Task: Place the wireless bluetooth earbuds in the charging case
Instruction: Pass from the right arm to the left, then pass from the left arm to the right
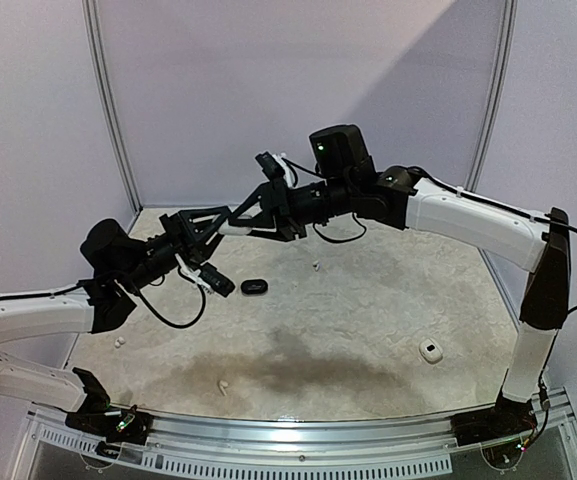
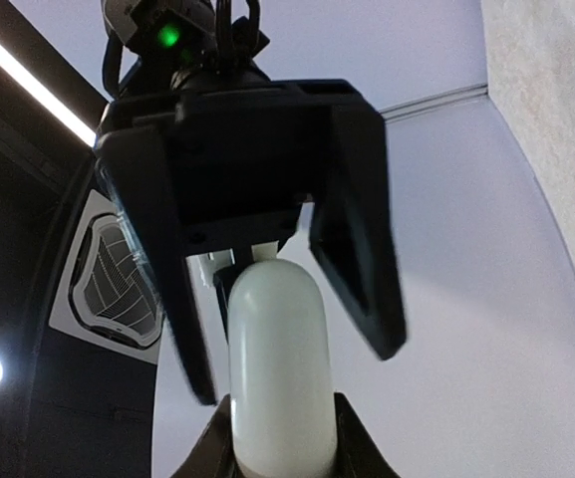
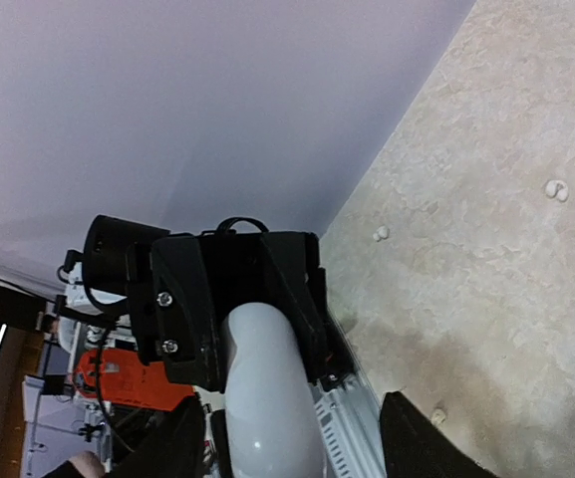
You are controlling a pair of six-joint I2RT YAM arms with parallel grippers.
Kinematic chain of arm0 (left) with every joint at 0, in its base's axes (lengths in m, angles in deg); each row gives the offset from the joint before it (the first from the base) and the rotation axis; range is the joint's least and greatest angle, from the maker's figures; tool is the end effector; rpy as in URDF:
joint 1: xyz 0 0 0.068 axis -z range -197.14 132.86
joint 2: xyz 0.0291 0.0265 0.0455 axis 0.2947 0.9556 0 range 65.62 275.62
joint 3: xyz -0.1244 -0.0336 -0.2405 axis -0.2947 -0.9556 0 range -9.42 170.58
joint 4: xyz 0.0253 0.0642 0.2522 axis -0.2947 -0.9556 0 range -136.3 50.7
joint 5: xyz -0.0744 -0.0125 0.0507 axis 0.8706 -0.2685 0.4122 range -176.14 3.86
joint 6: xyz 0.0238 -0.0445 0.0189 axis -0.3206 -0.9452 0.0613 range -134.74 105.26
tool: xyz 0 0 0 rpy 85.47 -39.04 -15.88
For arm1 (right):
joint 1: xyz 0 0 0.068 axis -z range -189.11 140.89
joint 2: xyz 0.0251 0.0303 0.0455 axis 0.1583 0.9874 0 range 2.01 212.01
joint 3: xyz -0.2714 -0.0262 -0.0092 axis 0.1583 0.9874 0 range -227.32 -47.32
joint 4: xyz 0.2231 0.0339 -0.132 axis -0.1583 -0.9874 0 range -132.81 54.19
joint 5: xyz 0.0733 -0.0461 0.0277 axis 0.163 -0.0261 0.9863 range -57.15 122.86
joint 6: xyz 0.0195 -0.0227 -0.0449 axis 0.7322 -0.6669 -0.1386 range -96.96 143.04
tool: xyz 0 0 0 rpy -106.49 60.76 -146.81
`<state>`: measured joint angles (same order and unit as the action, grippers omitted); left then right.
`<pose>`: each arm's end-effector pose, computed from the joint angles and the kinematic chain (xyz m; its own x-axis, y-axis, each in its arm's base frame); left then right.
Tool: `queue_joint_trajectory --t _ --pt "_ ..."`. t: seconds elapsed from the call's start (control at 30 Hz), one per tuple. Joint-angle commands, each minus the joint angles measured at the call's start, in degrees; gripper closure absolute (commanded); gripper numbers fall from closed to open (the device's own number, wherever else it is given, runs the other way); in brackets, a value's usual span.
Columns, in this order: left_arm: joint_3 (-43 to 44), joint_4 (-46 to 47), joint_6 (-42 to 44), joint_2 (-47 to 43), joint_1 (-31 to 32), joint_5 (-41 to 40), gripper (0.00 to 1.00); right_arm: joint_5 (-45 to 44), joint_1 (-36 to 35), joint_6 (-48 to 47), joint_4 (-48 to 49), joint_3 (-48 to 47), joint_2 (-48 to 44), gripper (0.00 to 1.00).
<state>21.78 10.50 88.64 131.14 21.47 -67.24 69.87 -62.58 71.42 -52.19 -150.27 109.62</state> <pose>0.1886 -0.1652 0.2940 0.7634 0.5683 0.3070 -0.3960 0.0362 0.9175 0.2474 0.3700 0.3681 -0.8716 -0.1738 -0.4583 -0.4885 0.2314 0.8413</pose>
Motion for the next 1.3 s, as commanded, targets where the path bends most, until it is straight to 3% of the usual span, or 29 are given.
queue_joint_trajectory --t 0.0,0.1,0.23,0.33,0.5,0.57,0.73,0.87,0.97,1.13,1.27 --pt "0.02 -8.95 -6.12 -3.14 0.98 -0.98 1.0 -7.79 0.42 -5.57 -7.61 -0.35 -0.82 0.3" --pt "6.66 -33.35 -18.45 -9.5 1.03 -4.34 1.0 -14.43 0.81 -13.33 -10.39 1.85 -5.74 0.25" --pt "22.27 -78.16 -42.93 -7.64 0.7 3.37 1.0 -20.48 0.69 -21.65 -5.36 9.29 -14.08 0.23" --pt "27.73 -91.91 -53.38 -3.23 0.68 13.28 1.0 -21.51 -1.27 -29.76 1.79 16.55 -19.22 0.23" --pt "30.05 -92.67 -67.77 -1.75 0.02 23.13 1.0 -22.39 -9.22 -53.1 3.93 22.03 -21.7 0.19" --pt "30.83 -92.47 -71.13 -1.59 -0.03 25.56 1.0 -22.67 -10.64 -58.07 4.58 22.34 -20.93 0.18" --pt "31.43 -92.92 -74.0 -1.3 -0.09 26.33 1.0 -18.22 -12.14 -60.73 3.69 18.95 -16.17 0.33" --pt "30.91 -91.74 -74.82 -1.57 -0.11 26.02 1.0 -18.64 -12.49 -59.98 2.76 17.19 -13.07 0.34" --pt "30.68 -91.0 -75.45 -1.58 -0.11 25.87 1.0 -19.8 -12.58 -58.34 1.87 15.16 -10.56 0.41" --pt "30.59 -90.93 -75.42 -1.71 -0.11 25.76 1.0 -18.1 -12.58 -57.54 2.02 13.96 -8.73 0.65" --pt "30.67 -90.41 -75.76 -1.7 -0.16 25.46 1.0 -17.52 -12.6 -57.77 -0.51 13.18 -8.48 0.78"
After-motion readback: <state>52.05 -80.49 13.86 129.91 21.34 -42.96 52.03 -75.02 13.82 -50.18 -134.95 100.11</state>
